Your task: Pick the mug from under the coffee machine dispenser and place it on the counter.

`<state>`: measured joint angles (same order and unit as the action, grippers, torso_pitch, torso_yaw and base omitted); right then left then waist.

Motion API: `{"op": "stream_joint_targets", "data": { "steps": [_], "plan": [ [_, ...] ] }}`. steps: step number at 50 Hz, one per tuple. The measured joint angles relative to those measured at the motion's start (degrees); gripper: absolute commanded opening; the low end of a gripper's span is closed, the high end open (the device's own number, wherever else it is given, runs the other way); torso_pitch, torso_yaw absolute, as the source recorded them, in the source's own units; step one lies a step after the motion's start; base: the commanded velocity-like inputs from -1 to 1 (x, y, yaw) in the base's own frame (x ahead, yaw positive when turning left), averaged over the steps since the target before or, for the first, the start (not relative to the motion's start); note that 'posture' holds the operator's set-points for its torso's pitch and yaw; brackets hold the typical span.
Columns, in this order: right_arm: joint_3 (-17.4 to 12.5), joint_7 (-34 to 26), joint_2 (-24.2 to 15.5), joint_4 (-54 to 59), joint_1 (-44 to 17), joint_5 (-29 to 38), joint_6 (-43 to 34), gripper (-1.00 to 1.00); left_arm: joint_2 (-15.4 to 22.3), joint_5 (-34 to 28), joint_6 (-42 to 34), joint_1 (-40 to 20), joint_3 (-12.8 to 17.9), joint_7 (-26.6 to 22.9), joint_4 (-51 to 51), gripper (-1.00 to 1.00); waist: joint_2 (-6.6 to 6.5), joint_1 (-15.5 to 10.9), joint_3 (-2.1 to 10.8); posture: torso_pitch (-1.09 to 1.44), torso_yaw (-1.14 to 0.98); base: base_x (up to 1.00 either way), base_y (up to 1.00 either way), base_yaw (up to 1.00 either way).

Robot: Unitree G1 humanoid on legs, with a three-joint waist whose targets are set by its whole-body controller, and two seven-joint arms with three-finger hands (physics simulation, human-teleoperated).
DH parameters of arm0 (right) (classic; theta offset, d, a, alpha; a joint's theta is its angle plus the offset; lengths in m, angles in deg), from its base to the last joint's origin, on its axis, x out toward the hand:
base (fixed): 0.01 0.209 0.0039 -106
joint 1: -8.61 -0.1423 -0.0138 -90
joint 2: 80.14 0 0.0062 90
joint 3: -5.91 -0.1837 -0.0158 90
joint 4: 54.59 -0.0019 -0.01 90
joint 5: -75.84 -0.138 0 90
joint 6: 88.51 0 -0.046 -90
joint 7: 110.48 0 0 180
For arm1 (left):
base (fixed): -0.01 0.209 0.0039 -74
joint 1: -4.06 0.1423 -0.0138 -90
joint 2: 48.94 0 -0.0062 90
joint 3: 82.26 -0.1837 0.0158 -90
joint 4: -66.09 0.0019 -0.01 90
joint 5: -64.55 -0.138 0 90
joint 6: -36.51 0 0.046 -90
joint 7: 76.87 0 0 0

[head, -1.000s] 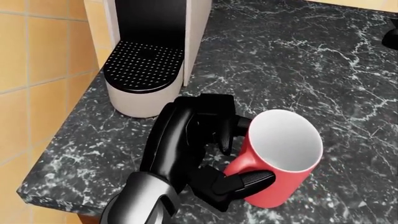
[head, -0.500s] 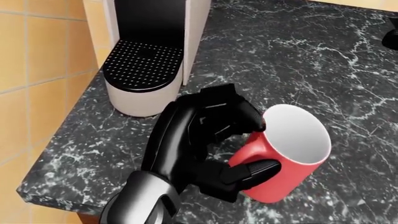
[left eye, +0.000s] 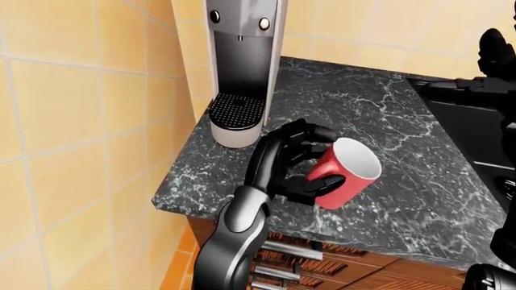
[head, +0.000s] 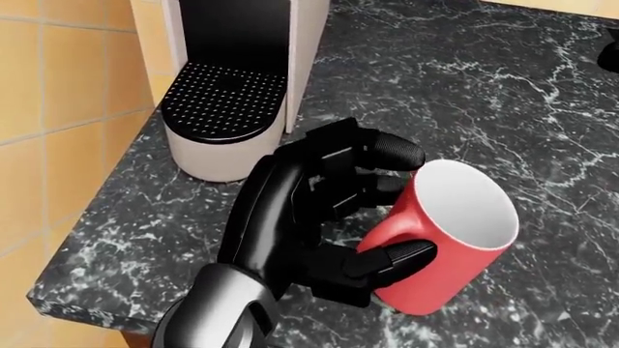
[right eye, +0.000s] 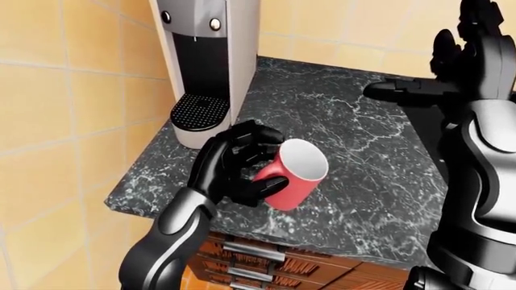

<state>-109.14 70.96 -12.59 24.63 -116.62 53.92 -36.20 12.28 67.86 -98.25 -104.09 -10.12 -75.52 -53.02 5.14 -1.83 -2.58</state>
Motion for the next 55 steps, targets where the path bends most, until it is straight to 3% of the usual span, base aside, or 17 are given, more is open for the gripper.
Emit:
{"op": "stream_joint_targets", "data": {
  "steps": [1,2,6,8,11,23,46,51,55],
  "plan": [
    [0.0,0.03,-0.02,-0.04,-0.05,-0.02,-0.05,1.0,0.0,0.02,-0.07,-0.01,-0.03,-0.08,-0.06,0.33,0.0,-0.01,0.0,0.0,0.0,0.0,0.0,0.0],
    [0.01,0.06,-0.04,-0.06,-0.1,-0.04,-0.09,1.0,0.0,0.01,-0.12,-0.06,-0.03,-0.12,-0.1,0.41,0.01,-0.02,0.0,0.0,0.0,0.0,0.0,0.0],
    [0.06,0.1,-0.06,-0.09,-0.15,-0.06,-0.07,1.0,-0.05,-0.1,-0.43,-0.15,-0.03,-0.15,-0.38,0.38,0.04,-0.03,0.02,0.0,0.0,0.0,0.0,0.0],
    [0.06,0.1,-0.01,-0.09,-0.06,-0.06,-0.01,1.0,0.02,-0.22,-0.56,-0.09,-0.09,-0.15,-0.58,0.65,0.05,-0.03,0.03,0.0,0.0,0.0,0.0,0.0],
    [0.12,0.1,0.01,-0.11,-0.06,-0.06,-0.09,1.0,0.12,-0.37,-0.72,0.01,-0.13,-0.19,-0.78,0.84,0.03,-0.02,0.0,0.0,0.0,0.0,0.0,0.0],
    [-0.11,-0.14,-0.11,0.03,0.12,0.0,0.07,1.0,0.47,-0.56,-2.08,0.2,0.01,-0.36,-2.46,0.95,-0.02,-0.03,-0.05,0.0,0.0,0.0,0.0,0.0],
    [0.07,-0.02,-0.21,-0.03,-0.32,0.0,-0.27,1.0,2.51,1.27,-17.9,-5.56,1.35,-3.32,-18.53,1.0,-0.39,0.05,-0.19,0.0,0.0,0.0,0.0,0.0],
    [0.14,0.07,-0.45,0.08,-0.72,-0.1,-0.47,1.0,2.97,2.66,-23.29,-7.61,2.71,-4.12,-22.73,1.0,-0.5,0.06,-0.32,0.0,0.0,0.0,0.0,0.0],
    [0.17,0.08,-0.47,0.08,-0.78,-0.14,-0.37,1.0,4.48,4.2,-26.75,-10.49,5.94,-4.95,-25.4,1.0,-0.58,0.14,-0.4,0.0,0.0,0.0,0.0,0.0]
  ]
}}
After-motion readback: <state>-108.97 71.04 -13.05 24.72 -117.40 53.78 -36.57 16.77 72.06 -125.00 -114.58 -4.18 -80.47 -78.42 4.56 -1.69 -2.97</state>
